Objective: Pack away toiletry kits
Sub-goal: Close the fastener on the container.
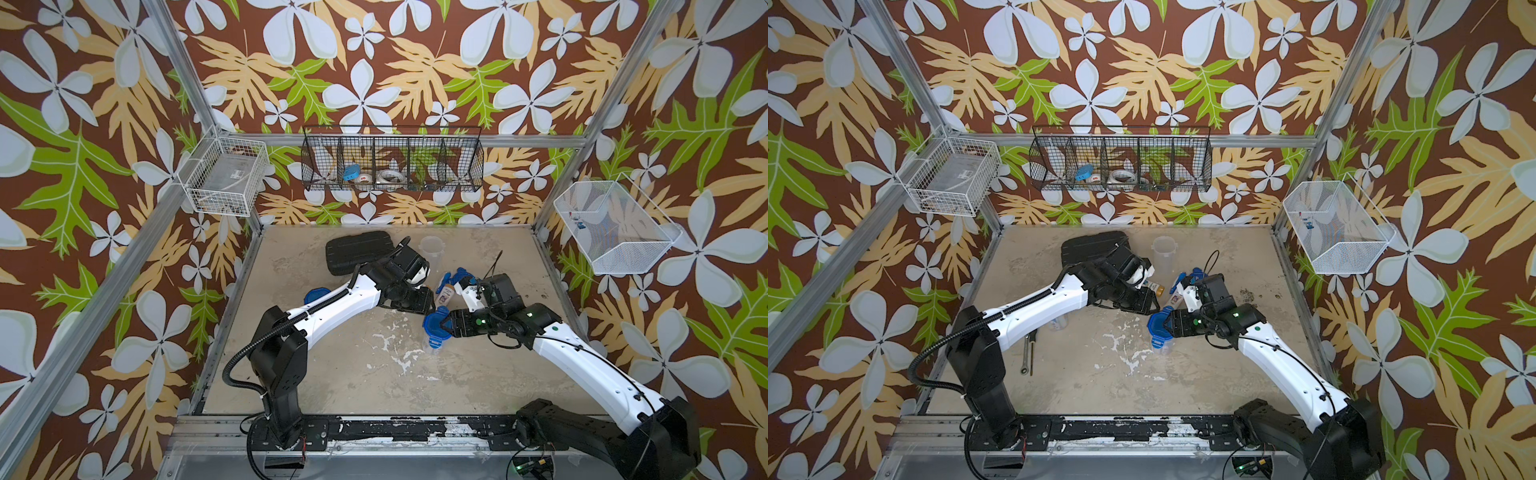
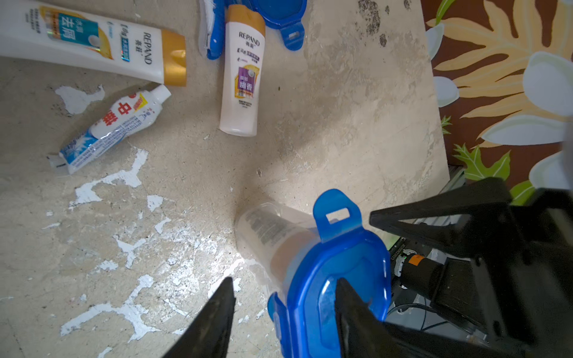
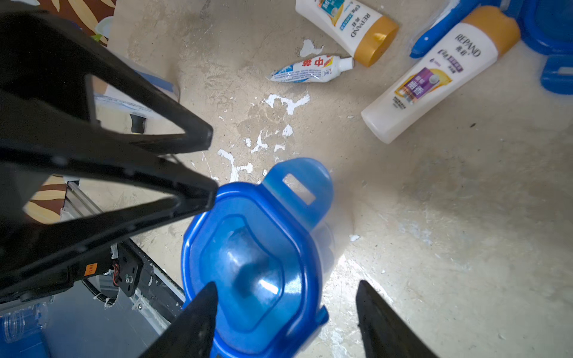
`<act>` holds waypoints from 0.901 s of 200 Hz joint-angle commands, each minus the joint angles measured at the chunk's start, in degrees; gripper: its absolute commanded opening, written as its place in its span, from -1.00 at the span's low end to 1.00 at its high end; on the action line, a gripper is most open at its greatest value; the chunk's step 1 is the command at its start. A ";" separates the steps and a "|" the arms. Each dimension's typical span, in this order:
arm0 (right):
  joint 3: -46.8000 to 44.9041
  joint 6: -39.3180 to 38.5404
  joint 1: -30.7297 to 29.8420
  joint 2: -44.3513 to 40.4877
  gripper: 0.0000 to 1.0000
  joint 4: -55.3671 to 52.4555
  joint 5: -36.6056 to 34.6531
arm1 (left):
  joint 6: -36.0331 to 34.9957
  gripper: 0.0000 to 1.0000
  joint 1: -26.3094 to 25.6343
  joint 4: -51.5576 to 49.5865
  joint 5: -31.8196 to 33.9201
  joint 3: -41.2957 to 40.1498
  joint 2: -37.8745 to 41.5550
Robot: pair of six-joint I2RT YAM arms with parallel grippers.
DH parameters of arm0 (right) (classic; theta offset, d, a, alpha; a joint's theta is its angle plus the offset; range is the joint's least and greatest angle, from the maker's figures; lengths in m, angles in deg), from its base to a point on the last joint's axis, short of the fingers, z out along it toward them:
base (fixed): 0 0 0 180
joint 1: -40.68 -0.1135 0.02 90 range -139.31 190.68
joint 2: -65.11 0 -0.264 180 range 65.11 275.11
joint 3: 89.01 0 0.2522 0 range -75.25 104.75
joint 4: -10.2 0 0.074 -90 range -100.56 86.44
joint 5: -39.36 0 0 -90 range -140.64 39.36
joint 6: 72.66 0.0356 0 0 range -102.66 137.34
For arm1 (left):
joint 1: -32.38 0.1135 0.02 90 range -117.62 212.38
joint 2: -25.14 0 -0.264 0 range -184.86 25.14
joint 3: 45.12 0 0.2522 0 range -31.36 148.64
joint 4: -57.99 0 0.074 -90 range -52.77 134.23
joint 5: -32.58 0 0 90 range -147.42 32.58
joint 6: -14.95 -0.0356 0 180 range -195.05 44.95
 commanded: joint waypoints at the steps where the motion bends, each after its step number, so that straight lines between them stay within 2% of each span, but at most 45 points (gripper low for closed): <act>1: 1.80 -1.82 0.01 -0.74 0.48 -3.37 -2.01 | -0.61 0.04 0.04 -1.32 1.89 0.61 -1.00; 45: -0.17 -0.95 0.00 -4.86 0.43 -7.89 -3.42 | -0.63 -0.15 0.04 -1.96 3.40 0.79 -1.56; 74: -3.54 -0.80 -0.06 -5.64 0.37 -8.93 -5.93 | -0.53 -0.18 -0.01 -1.97 3.60 -1.63 0.24; 138: -1.16 -1.10 1.13 0.67 0.33 -4.08 -6.04 | 0.94 -0.19 -0.92 -1.97 4.04 -5.27 3.64; 180: -1.84 -1.65 5.86 3.26 0.32 -0.96 -2.56 | 1.98 -0.19 -2.27 -1.80 4.31 -7.17 4.51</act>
